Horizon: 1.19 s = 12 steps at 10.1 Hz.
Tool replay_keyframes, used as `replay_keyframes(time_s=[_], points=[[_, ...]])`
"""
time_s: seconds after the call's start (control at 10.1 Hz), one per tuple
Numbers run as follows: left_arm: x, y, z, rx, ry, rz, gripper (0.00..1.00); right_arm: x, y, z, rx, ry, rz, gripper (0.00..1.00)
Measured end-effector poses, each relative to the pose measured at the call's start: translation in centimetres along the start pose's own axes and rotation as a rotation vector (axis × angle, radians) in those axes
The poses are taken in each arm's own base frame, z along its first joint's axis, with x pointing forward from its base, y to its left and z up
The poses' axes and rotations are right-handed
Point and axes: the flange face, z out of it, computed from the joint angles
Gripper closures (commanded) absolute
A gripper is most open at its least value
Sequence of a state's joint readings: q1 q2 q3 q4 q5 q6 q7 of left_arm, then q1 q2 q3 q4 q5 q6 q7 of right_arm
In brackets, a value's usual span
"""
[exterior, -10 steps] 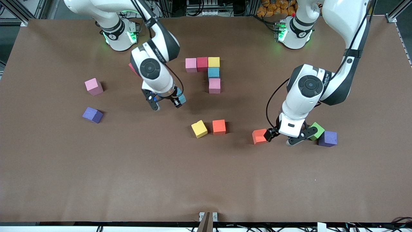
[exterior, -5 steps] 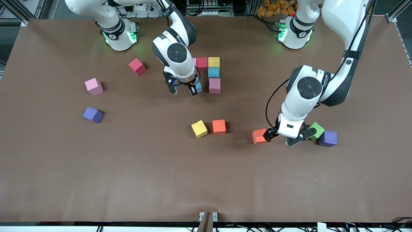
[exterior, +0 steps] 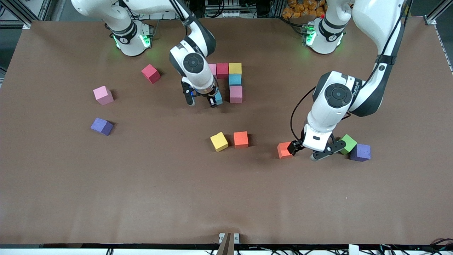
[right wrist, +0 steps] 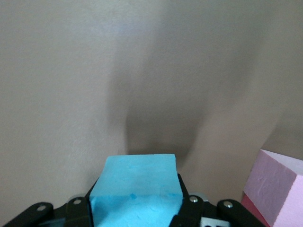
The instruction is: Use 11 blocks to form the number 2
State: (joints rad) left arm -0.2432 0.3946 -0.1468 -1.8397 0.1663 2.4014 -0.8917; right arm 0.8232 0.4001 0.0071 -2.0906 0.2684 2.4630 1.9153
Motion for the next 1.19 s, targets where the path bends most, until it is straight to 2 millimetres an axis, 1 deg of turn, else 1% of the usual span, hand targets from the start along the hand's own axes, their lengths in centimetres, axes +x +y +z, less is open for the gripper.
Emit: replay_keyframes(time_s=[0.3,0.5,0.79,1.19], points=[[-0.1,0.6,-0.5,-0.011,0.005,0.008,0.0,0.2,0.3,0.5,-0.02,-0.027,0.044,1.0],[-0.1,0.6,-0.5,-0.011,0.005,0.013,0.0,-0.4,0.8,1.4,-0.018,-0.035,0.046,1.0],[-0.1,0.7,-0.5,-0.011,0.005,0.023,0.0,-0.5,0.7,2.8,0.003,-0.038,0.104,1.0],[-0.1,0.7,-0.6,-0.012,0.006,0.036,0.0,-1.0,0.9,3.4,0.006,-0.039,0.133,1.0]])
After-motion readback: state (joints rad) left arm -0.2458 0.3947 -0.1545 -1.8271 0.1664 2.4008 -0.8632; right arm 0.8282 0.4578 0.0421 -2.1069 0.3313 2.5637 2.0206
